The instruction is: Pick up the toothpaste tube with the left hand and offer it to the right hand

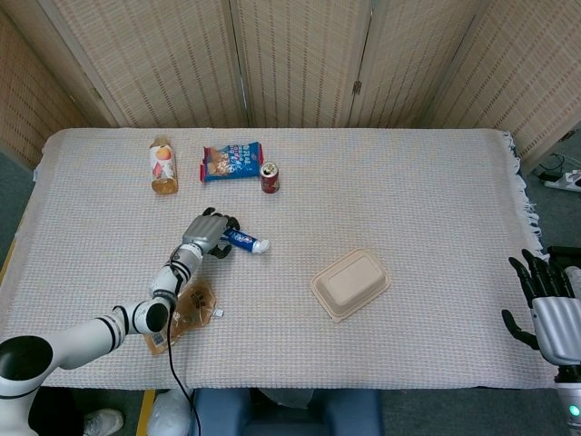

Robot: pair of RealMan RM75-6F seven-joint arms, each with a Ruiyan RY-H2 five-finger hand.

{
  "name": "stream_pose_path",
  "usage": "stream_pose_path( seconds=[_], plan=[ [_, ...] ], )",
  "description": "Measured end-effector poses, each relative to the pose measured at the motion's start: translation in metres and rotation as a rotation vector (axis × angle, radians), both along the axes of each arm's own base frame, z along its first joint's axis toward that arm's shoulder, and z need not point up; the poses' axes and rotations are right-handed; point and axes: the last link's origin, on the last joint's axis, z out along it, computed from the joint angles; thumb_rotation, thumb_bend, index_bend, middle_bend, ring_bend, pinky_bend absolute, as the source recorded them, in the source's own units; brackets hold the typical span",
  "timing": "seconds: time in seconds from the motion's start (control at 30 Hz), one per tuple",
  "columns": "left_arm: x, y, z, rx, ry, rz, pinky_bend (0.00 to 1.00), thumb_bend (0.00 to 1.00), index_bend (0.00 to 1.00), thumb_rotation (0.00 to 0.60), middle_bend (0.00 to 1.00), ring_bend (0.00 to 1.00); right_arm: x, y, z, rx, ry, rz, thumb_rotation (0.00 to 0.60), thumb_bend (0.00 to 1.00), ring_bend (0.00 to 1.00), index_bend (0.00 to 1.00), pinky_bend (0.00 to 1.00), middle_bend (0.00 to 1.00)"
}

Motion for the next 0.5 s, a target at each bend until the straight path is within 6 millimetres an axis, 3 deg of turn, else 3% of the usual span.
stream_pose_path(
  seconds=[0.17, 0.5],
  plan=[
    [0.0014, -0.0061, 0.0006, 0.009, -0.004, -0.055, 0.01, 0.50, 0.22, 0.600, 0.29, 0.17, 0.0008, -0.0001, -0.0014, 0.004, -0.001, 0.004, 0.600, 0.43, 0.00, 0.00, 0.00, 0.00],
    [-0.0030, -0.0103, -0.0067, 0.096, 0.095, -0.181, 0.04, 0.43, 0.28, 0.600, 0.28, 0.19, -0.0015, 0.0020, -0.0013, 0.003, -0.005, -0.003, 0.600, 0.43, 0.00, 0.00, 0.00, 0.00]
  ],
)
